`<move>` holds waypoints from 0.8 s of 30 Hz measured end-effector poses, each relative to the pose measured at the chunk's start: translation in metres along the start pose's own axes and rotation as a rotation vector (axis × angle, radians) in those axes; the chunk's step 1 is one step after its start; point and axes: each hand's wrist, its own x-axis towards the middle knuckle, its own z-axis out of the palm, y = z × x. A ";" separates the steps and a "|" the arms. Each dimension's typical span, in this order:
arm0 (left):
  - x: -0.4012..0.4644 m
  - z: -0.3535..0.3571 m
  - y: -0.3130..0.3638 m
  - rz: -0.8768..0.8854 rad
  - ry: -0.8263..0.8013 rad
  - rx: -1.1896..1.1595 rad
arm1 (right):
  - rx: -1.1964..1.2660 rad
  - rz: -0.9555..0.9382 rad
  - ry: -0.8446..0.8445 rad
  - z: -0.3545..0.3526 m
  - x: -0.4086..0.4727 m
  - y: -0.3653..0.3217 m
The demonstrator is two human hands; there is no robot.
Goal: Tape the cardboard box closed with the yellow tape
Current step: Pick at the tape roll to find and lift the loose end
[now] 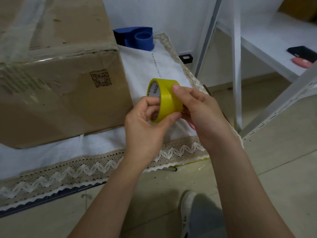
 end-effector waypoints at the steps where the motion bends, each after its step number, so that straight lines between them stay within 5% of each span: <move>1: 0.000 0.000 0.000 0.000 0.007 -0.004 | 0.019 0.002 -0.010 0.000 0.001 0.002; 24: 0.005 -0.014 -0.003 -0.028 -0.025 -0.082 | 0.061 -0.074 -0.283 0.001 0.010 0.008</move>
